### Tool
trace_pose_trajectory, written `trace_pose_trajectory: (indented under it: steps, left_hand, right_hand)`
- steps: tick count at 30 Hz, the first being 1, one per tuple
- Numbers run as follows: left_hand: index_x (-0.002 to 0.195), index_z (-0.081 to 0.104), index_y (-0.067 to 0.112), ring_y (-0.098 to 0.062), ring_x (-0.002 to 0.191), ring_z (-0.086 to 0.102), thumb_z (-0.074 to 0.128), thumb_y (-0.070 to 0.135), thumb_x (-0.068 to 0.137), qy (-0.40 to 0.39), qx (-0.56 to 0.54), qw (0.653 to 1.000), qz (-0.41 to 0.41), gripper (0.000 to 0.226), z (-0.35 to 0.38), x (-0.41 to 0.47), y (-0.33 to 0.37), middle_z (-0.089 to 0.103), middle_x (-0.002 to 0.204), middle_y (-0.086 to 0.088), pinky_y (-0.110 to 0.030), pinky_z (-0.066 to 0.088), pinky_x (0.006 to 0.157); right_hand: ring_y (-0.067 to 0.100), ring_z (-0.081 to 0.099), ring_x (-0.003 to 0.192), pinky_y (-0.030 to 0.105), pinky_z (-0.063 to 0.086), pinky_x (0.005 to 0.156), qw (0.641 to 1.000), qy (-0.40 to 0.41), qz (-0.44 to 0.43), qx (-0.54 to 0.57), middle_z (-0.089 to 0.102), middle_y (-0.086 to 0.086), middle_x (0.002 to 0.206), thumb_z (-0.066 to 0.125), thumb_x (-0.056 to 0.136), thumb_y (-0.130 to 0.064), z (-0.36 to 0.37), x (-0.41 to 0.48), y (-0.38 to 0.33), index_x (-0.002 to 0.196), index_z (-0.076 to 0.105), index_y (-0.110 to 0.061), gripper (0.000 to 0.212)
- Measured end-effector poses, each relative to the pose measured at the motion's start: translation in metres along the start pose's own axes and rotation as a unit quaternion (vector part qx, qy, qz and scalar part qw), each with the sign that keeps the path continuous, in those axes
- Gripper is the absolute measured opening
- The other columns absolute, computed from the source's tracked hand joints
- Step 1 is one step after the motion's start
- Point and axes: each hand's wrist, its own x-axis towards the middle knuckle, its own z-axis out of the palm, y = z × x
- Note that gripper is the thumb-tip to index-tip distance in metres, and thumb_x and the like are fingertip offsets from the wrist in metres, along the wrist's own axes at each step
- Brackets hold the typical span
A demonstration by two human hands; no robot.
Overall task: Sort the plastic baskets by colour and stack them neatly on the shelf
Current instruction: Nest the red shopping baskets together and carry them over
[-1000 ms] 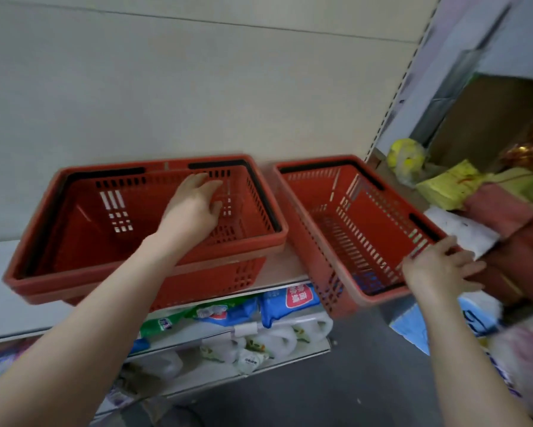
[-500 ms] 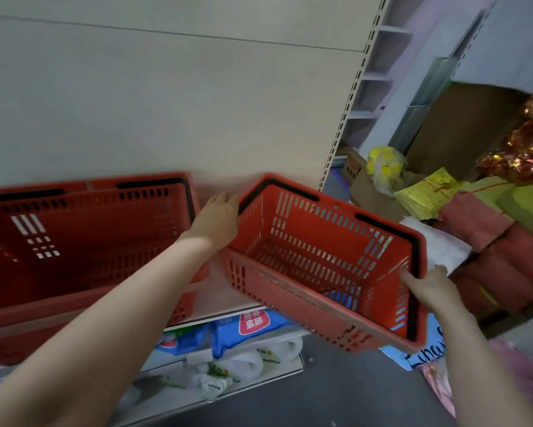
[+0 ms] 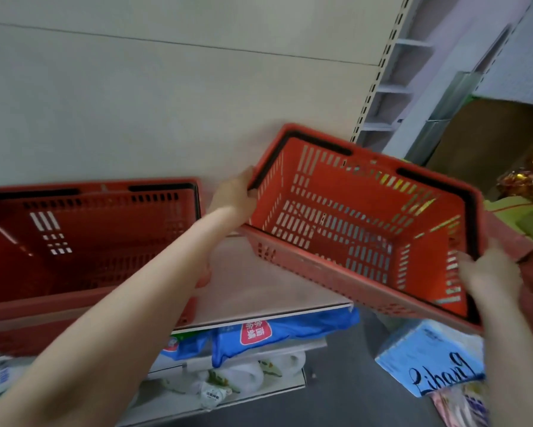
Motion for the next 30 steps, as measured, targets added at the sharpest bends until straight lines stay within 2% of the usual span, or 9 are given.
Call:
trace_pose_trajectory:
  steps: [5, 8, 12, 16, 20, 22, 25, 28, 30]
  left_hand:
    - [0.136, 0.051, 0.014, -0.006, 0.113, 0.056, 0.051, 0.005, 0.088, 0.117, -0.173, 0.978, 0.021, 0.049, -0.079, -0.015, 0.015, 0.059, 0.121, 0.01, -0.012, 0.038, 0.092]
    - [0.133, 0.054, 0.009, -0.008, 0.114, 0.059, 0.053, 0.001, 0.086, 0.176, -0.24, 0.953, 0.049, 0.048, -0.135, -0.031, -0.006, 0.062, 0.127, 0.0, -0.025, 0.043, 0.104]
    - [0.128, 0.058, 0.014, -0.007, 0.108, 0.061, 0.05, -0.001, 0.086, 0.23, -0.251, 0.939, 0.052, 0.046, -0.215, -0.071, -0.047, 0.064, 0.122, -0.002, -0.027, 0.046, 0.102]
    - [0.089, 0.069, 0.044, 0.011, 0.074, 0.063, 0.045, -0.008, 0.088, 0.265, -0.256, 0.929, 0.006, 0.057, -0.284, -0.116, -0.091, 0.07, 0.078, 0.029, -0.012, 0.052, 0.077]
    - [0.069, 0.07, 0.054, 0.011, 0.06, 0.063, 0.042, -0.011, 0.089, 0.266, -0.267, 0.925, -0.045, 0.074, -0.334, -0.152, -0.137, 0.068, 0.065, 0.029, -0.008, 0.051, 0.061]
    - [0.072, 0.072, 0.047, 0.009, 0.06, 0.063, 0.042, -0.012, 0.088, 0.271, -0.26, 0.924, -0.064, 0.069, -0.349, -0.165, -0.162, 0.069, 0.065, 0.027, -0.009, 0.052, 0.061]
    - [0.086, 0.065, 0.033, 0.006, 0.059, 0.065, 0.042, -0.012, 0.089, 0.27, -0.252, 0.924, -0.095, 0.051, -0.366, -0.174, -0.19, 0.07, 0.064, 0.025, -0.011, 0.054, 0.061]
    - [0.106, 0.058, 0.025, 0.004, 0.053, 0.064, 0.044, -0.01, 0.09, 0.25, -0.252, 0.926, -0.13, 0.041, -0.372, -0.176, -0.205, 0.07, 0.061, 0.019, -0.012, 0.054, 0.056]
    - [0.121, 0.055, 0.019, 0.0, 0.054, 0.065, 0.047, -0.009, 0.09, 0.221, -0.244, 0.931, -0.16, 0.043, -0.368, -0.175, -0.218, 0.071, 0.08, 0.006, -0.012, 0.054, 0.057]
  right_hand:
    - [0.044, 0.069, 0.088, 0.059, 0.055, 0.077, 0.991, 0.053, -0.081, 0.093, 0.07, 0.017, 0.1, 0.054, 0.07, -0.049, -0.005, 0.072, -0.003, 0.113, 0.048, -0.03, 0.048]
    - [0.045, 0.066, 0.094, 0.054, 0.054, 0.084, 0.979, 0.078, -0.143, 0.12, 0.07, 0.018, 0.107, 0.058, 0.077, -0.039, -0.037, -0.001, -0.088, 0.118, 0.051, -0.025, 0.044]
    - [0.047, 0.06, 0.105, 0.048, 0.047, 0.089, 0.967, 0.068, -0.212, 0.127, 0.066, 0.025, 0.116, 0.064, 0.085, -0.021, -0.047, -0.085, -0.176, 0.121, 0.058, -0.008, 0.038]
    - [0.038, 0.064, 0.105, 0.04, 0.048, 0.087, 0.948, -0.015, -0.265, 0.179, 0.069, 0.018, 0.115, 0.068, 0.082, -0.019, -0.032, -0.143, -0.238, 0.125, 0.061, -0.011, 0.044]
    - [0.028, 0.069, 0.095, 0.042, 0.054, 0.088, 0.928, -0.105, -0.291, 0.209, 0.073, 0.005, 0.101, 0.064, 0.069, -0.023, -0.006, -0.183, -0.283, 0.124, 0.062, -0.027, 0.055]
    - [0.028, 0.07, 0.092, 0.045, 0.056, 0.087, 0.92, -0.132, -0.3, 0.216, 0.074, 0.002, 0.099, 0.062, 0.065, -0.028, 0.008, -0.191, -0.3, 0.119, 0.061, -0.041, 0.056]
    - [0.034, 0.071, 0.083, 0.053, 0.058, 0.081, 0.912, -0.17, -0.293, 0.23, 0.075, 0.004, 0.091, 0.058, 0.052, -0.04, 0.031, -0.189, -0.317, 0.092, 0.063, -0.056, 0.043]
    - [0.035, 0.072, 0.079, 0.052, 0.058, 0.08, 0.92, -0.205, -0.273, 0.194, 0.075, 0.007, 0.086, 0.06, 0.054, -0.034, 0.043, -0.204, -0.325, 0.08, 0.065, -0.041, 0.028]
    - [0.035, 0.072, 0.081, 0.051, 0.058, 0.082, 0.924, -0.226, -0.262, 0.162, 0.075, 0.012, 0.089, 0.06, 0.056, -0.028, 0.053, -0.214, -0.324, 0.077, 0.063, -0.03, 0.021]
